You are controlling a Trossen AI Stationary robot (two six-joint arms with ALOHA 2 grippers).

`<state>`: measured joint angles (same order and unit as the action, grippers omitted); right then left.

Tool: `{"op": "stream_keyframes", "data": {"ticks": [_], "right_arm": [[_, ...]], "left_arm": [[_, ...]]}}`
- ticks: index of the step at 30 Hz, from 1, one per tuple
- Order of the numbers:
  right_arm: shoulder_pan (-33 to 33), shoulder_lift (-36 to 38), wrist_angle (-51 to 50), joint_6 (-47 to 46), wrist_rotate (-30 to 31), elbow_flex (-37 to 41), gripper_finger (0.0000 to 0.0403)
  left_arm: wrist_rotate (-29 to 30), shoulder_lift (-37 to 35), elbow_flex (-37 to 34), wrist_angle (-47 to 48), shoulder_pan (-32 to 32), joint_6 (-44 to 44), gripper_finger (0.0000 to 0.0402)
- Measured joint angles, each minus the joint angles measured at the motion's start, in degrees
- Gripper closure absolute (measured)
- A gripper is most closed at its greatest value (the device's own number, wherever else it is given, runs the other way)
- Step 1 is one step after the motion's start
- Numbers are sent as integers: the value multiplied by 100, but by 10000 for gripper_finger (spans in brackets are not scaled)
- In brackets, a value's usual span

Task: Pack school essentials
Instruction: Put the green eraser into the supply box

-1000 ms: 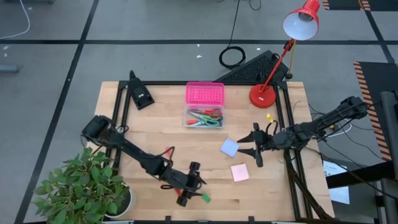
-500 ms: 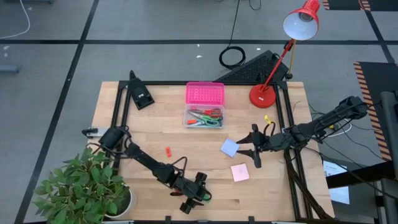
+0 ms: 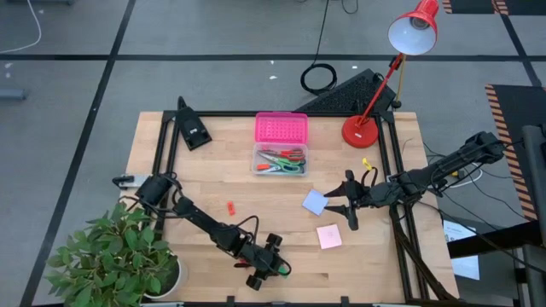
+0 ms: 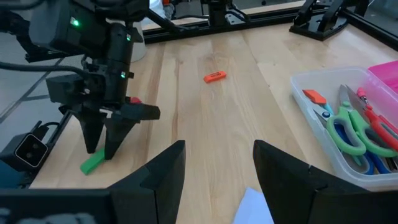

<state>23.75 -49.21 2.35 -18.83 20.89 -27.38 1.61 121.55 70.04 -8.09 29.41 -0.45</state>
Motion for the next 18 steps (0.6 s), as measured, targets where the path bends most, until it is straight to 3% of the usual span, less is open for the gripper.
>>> {"op": "stream_keyframes", "data": {"ticks": [18], "right_arm": [[0,0,20,2,-3,0,218]], "left_arm": [[91,108,7,-163,-21,321,302]]}}
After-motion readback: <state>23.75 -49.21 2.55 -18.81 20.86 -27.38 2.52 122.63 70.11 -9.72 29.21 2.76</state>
